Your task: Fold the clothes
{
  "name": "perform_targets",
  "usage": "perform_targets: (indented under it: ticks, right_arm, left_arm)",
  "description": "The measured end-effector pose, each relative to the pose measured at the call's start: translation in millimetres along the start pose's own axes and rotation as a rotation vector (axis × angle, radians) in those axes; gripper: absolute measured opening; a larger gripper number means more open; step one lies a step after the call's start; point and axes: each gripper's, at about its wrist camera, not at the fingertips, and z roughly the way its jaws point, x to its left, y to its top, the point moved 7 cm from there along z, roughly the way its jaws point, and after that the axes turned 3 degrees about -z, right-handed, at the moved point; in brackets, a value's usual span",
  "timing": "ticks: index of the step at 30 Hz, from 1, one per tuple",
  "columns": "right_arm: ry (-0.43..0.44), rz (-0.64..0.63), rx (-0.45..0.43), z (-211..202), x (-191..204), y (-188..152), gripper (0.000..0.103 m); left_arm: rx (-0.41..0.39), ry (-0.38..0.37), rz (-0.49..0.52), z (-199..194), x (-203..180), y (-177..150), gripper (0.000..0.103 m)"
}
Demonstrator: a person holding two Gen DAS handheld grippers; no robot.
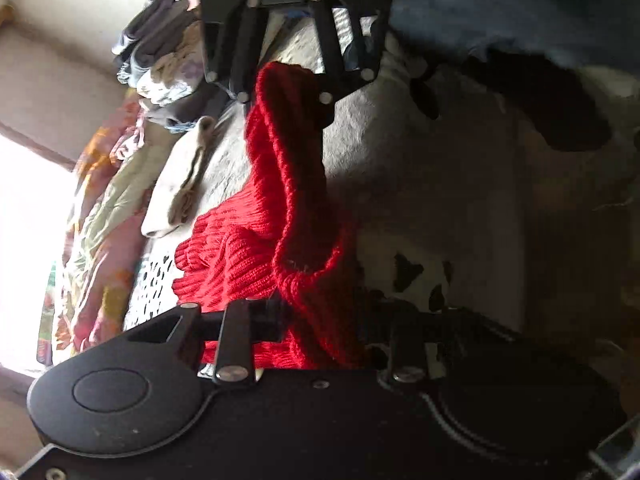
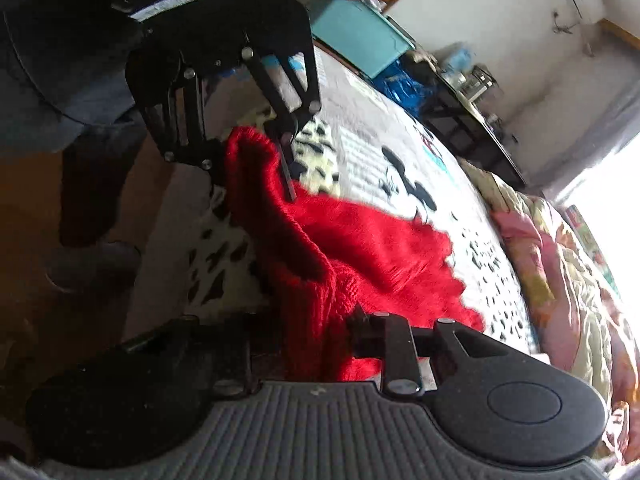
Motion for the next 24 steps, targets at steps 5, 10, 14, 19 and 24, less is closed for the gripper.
perform_targets:
  ticks: [5,10,14,19,24]
  right_arm:
    - [0.062,0.079,-0.015,-22,-50,24,0.031]
    - [0.109,0.269,-0.083,-26,-127,29,0.032]
    - [0.184,0.538,-0.159,1,-187,4,0.032]
    - [0.231,0.96,-0.269,62,-225,-58,0.034]
    - [0.225,1.344,-0.336,123,-227,-120,0.034]
  left_arm:
    - [-0.083,-0.115,-0.173,-20,75,14,0.03]
    - [-0.227,-0.172,-0.505,-12,165,-13,0.031]
    - [-0.369,-0.181,-0.839,22,215,-53,0.031]
    - [-0.534,-0.201,-1.308,79,242,-108,0.03]
    - [-0.432,-0.22,-1.564,145,264,-137,0.03]
